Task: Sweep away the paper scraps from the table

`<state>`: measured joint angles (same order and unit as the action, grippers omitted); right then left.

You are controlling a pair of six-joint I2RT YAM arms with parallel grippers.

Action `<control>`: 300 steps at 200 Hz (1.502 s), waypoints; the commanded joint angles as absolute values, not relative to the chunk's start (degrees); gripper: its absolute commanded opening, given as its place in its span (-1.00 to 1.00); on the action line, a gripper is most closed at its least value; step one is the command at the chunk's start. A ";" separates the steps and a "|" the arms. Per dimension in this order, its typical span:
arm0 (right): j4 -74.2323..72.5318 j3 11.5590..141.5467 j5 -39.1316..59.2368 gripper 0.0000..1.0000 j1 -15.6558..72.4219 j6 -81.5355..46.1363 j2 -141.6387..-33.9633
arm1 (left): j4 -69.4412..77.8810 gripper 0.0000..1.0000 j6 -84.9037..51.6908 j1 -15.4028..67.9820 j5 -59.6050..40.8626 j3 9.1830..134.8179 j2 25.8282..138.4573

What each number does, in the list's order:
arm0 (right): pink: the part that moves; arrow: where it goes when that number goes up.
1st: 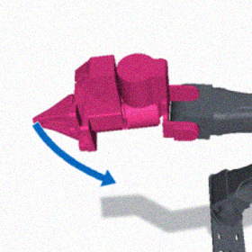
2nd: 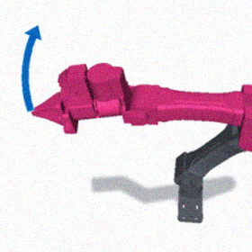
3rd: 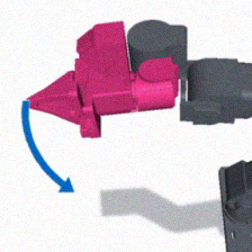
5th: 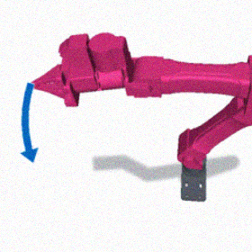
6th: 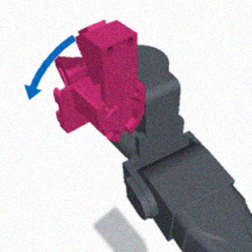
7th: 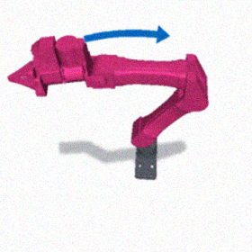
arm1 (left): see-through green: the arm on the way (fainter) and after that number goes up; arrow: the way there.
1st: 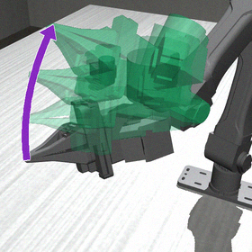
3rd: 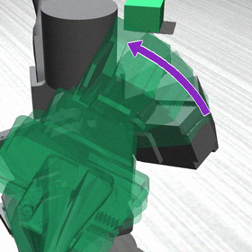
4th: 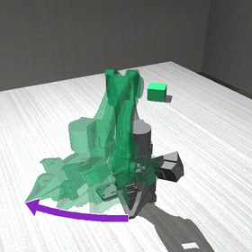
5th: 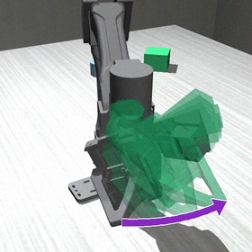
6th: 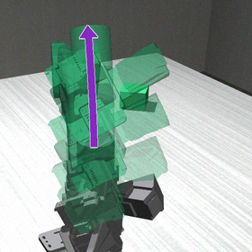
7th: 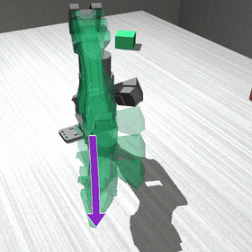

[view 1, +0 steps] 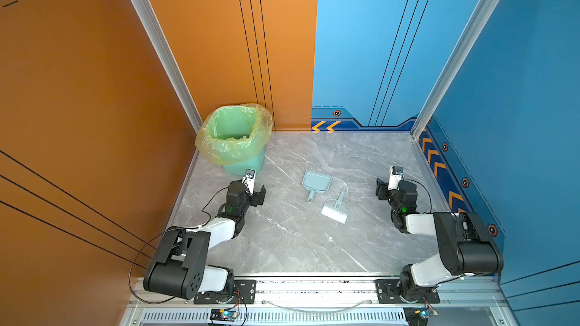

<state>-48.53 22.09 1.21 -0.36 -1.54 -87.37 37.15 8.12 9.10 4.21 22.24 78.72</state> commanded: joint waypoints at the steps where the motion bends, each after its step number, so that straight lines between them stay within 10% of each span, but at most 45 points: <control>1: -49.50 21.79 0.13 0.32 -0.09 -2.55 -87.76 | 39.37 0.95 6.28 7.96 3.74 21.45 77.26; 241: -49.48 21.77 0.00 0.35 -0.02 -2.50 -87.71 | 54.52 0.95 2.61 1.04 -0.34 20.85 89.47; 300: -49.49 21.75 -0.18 0.63 0.00 -2.46 -87.71 | 51.94 0.95 0.84 0.53 2.55 21.94 89.36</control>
<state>-48.62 22.09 1.19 -0.32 -1.91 -87.37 52.90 1.83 1.06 1.10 21.08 89.01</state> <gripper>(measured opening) 0.787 0.976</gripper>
